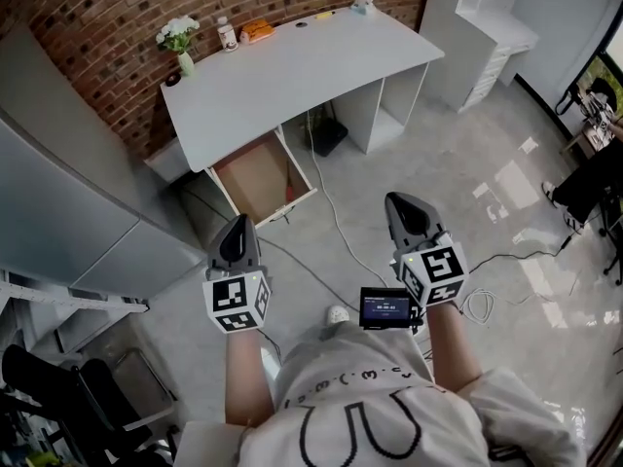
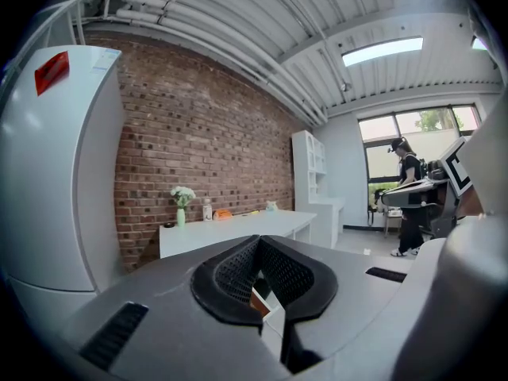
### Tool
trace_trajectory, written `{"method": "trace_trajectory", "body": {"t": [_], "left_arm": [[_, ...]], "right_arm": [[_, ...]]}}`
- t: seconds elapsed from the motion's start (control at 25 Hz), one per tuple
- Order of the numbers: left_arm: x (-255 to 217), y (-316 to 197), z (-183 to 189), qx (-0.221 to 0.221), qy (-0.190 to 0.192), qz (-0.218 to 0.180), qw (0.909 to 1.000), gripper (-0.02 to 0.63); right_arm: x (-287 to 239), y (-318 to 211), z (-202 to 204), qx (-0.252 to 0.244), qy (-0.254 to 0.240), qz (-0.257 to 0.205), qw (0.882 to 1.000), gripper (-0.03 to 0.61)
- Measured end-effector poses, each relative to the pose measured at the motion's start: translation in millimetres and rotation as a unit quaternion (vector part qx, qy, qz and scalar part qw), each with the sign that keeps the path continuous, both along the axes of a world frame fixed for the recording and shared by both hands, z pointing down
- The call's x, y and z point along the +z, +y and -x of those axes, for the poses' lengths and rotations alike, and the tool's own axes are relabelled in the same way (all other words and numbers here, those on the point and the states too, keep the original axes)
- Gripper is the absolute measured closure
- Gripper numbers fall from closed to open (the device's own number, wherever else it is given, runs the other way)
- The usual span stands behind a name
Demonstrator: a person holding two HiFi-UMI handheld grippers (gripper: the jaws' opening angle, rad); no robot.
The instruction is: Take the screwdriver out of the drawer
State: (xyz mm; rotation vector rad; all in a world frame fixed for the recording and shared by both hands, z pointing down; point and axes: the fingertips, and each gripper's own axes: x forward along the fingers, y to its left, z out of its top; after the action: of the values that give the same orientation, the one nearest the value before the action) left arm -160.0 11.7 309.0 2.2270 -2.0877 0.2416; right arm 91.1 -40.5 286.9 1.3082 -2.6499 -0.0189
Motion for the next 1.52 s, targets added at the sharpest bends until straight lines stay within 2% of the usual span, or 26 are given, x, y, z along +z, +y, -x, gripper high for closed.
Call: {"method": "trace_trajectory", "body": {"t": [0.28, 0.6, 0.8, 1.52], "left_arm": [[9, -29, -5, 0.002, -0.002, 0.014, 0.9999, 0.601], [27, -53, 12, -0.001, 0.004, 0.035, 0.9994, 0.601], [33, -92, 18, 0.013, 0.006, 0.042, 0.999, 0.601], [58, -253, 91, 0.025, 0.052, 0.065, 0.9962, 0.601]], "right_arm": [[8, -29, -8, 0.002, -0.001, 0.011, 1.0, 0.558], [29, -49, -3, 0.014, -0.004, 0.034, 0.999, 0.558], [31, -86, 1, 0.031, -0.008, 0.043, 0.999, 0.558], [31, -236, 86, 0.033, 0.047, 0.05, 0.997, 0.558]]}}
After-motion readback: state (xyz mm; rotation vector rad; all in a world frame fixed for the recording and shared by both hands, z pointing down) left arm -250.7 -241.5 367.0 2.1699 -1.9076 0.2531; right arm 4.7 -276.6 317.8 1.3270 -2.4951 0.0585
